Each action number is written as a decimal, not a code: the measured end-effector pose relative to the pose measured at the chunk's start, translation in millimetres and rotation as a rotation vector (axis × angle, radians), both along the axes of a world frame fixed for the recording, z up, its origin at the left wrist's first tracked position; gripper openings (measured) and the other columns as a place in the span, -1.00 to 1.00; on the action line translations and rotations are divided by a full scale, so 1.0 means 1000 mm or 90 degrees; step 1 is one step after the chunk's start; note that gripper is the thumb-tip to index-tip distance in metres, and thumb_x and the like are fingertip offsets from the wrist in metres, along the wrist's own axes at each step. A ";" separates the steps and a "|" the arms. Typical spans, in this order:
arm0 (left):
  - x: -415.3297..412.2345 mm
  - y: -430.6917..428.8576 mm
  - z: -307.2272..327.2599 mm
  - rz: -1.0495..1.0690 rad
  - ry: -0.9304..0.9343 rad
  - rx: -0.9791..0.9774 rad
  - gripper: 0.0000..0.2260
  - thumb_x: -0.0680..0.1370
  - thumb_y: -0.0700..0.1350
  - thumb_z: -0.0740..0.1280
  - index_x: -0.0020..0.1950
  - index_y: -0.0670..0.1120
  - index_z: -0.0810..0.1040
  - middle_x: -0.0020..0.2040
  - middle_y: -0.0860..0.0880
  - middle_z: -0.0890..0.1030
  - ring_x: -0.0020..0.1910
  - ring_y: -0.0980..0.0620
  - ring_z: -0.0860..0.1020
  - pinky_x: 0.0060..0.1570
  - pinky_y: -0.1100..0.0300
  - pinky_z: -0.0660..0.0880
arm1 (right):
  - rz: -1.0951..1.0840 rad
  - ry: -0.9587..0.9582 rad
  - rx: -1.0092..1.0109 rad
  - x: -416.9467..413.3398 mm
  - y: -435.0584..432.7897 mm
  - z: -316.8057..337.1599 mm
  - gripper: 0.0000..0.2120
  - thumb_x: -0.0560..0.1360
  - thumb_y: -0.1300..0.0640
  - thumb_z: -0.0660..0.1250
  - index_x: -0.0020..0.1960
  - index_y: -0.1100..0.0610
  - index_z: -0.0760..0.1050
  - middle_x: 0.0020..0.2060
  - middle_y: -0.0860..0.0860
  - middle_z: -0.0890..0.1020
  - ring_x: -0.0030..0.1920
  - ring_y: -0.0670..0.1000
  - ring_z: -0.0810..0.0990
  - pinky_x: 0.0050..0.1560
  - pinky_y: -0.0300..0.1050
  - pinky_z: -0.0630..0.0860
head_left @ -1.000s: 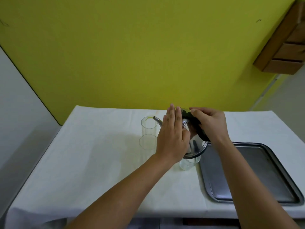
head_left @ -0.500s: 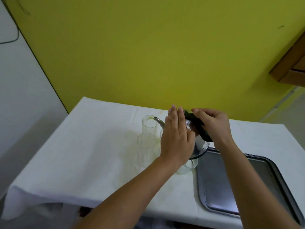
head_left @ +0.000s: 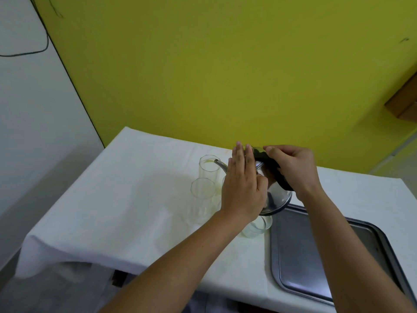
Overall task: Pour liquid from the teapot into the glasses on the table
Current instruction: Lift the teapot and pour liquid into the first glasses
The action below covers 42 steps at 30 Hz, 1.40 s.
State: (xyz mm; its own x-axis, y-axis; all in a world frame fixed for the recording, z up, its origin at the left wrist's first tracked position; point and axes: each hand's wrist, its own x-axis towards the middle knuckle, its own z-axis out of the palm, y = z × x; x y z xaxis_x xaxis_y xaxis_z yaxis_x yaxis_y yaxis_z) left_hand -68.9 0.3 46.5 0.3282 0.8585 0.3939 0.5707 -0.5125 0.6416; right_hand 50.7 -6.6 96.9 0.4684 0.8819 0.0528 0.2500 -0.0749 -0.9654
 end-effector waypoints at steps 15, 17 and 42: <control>0.001 0.003 -0.003 -0.022 -0.033 -0.030 -0.35 0.47 0.03 -0.20 0.52 -0.24 -0.02 0.55 -0.24 -0.05 0.55 -0.10 -0.08 0.45 0.15 -0.17 | -0.015 -0.061 -0.034 -0.001 0.000 0.005 -0.87 0.40 -0.03 0.44 -0.30 -0.13 0.72 -0.29 -0.07 0.76 -0.23 -0.01 0.68 0.04 0.19 0.64; 0.000 0.003 -0.003 -0.024 -0.036 -0.035 -0.35 0.47 0.04 -0.20 0.53 -0.23 -0.03 0.56 -0.23 -0.06 0.55 -0.09 -0.09 0.45 0.15 -0.18 | -0.016 -0.067 -0.039 -0.002 0.001 0.006 -0.86 0.40 -0.03 0.43 -0.31 -0.14 0.72 -0.29 -0.05 0.76 -0.23 0.00 0.68 0.04 0.20 0.64; 0.010 0.009 -0.006 0.031 -0.066 0.002 -0.42 0.52 -0.05 -0.11 0.50 -0.29 0.07 0.52 -0.31 0.07 0.53 -0.20 0.03 0.46 0.00 -0.06 | 0.020 -0.135 -0.061 0.000 0.010 0.017 -0.82 0.31 -0.14 0.38 -0.22 -0.14 0.73 -0.33 0.01 0.74 -0.23 0.16 0.71 -0.04 0.29 0.64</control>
